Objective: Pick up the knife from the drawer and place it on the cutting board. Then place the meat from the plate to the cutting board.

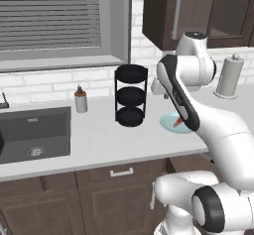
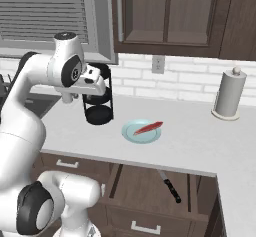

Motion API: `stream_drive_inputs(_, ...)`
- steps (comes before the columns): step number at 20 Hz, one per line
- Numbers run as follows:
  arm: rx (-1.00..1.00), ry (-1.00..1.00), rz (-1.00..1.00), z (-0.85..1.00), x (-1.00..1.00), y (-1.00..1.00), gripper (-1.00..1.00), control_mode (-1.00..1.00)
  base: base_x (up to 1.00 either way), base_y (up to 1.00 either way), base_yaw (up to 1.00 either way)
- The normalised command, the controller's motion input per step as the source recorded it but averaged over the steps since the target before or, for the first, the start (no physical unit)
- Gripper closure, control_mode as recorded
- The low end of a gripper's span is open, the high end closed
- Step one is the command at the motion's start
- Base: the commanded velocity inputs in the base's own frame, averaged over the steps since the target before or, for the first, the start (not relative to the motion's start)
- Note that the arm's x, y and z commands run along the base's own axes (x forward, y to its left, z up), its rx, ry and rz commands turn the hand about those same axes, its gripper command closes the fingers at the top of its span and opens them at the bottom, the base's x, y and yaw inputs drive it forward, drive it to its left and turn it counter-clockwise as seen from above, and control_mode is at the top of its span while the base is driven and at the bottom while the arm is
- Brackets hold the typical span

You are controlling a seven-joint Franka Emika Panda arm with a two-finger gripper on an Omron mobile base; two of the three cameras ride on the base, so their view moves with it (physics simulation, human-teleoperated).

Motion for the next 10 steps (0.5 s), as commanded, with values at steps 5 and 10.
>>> stream_drive_inputs(5,0.0,-0.02,0.0,0.0,-0.44,-0.01,-1.0,-1.0,0.0,0.0,0.0)
stream_drive_inputs(10,0.0,0.0,0.0,-0.07,-0.71,-0.03,-1.0,-1.0,0.0,0.0,0.0)
